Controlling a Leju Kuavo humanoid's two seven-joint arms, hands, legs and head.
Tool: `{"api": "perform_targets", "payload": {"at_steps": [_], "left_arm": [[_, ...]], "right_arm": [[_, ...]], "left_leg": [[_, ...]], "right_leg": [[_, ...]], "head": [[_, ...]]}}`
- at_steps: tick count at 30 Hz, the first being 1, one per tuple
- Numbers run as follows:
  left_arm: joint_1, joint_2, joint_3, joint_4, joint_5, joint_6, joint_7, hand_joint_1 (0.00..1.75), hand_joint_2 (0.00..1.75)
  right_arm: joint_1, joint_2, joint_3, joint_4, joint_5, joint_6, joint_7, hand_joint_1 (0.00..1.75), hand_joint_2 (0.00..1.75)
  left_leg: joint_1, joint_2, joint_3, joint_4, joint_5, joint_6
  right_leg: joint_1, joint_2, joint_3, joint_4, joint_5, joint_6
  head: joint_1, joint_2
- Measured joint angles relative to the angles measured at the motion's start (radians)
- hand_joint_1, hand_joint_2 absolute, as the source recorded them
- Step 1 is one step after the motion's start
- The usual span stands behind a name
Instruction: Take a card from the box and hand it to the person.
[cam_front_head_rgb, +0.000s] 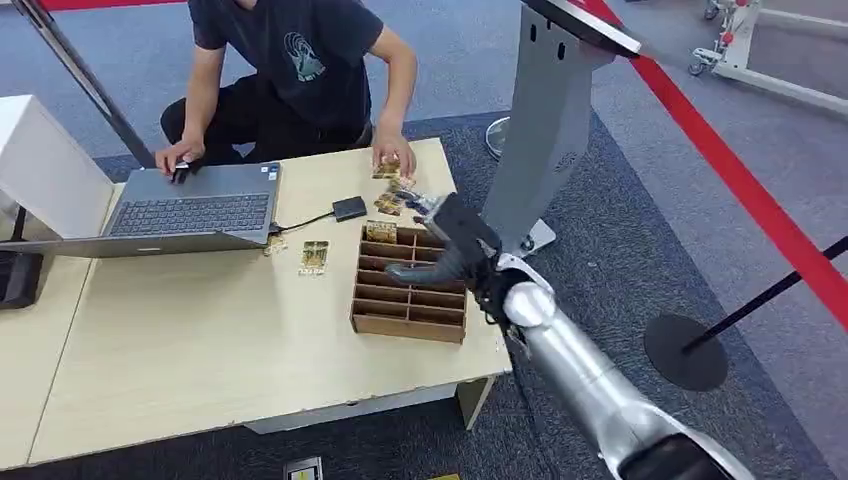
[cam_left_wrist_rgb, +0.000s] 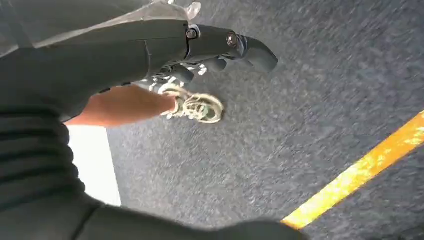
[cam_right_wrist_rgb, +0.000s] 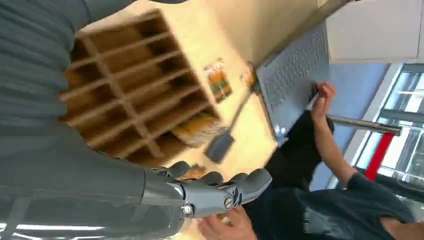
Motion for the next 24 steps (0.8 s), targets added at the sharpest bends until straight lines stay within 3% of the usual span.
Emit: {"api": "perform_targets", "payload": {"at_steps": [7,11,17,24], "left_arm": [[0.025,0.015,0.0,0.001,0.014,0.01,-0.018,0.0,0.0],[0.026,0.022,0.0,0.001,0.015,0.013,-0.026,0.0,0.0],[0.017,0.023,0.0,0.001,0.013,0.019,-0.03,0.0,0.0],[0.003,0.024,0.0,0.001,0.008,0.02,-0.024,0.0,0.0]], "right_arm": [[0.261,-0.222,-0.101,-0.3,-0.101,0.061,0.048,0.0,1.75],[0.364,-0.296,-0.148,-0.428,-0.089,0.056,0.074,0.0,1.75],[0.455,-0.359,-0.195,-0.571,-0.039,0.043,0.125,0.0,1.75],[0.476,-0.368,-0.198,-0.624,0.012,0.051,0.149,0.0,1.75]], "left_leg": [[-0.001,0.0,0.0,0.0,-0.002,0.001],[0.0,0.0,0.001,0.0,-0.002,0.001],[0.0,0.0,0.001,0.0,-0.001,0.001],[0.0,0.0,0.001,0.0,-0.001,0.001]], "right_leg": [[-0.001,0.0,0.001,-0.001,-0.001,0.001],[-0.001,0.0,0.001,-0.001,-0.001,0.001],[-0.001,0.0,0.001,0.0,-0.001,0.001],[-0.001,0.0,0.002,0.001,0.0,0.001]], "head": [[0.0,0.0],[-0.001,0.0],[-0.001,0.0],[-0.001,0.0]]}}
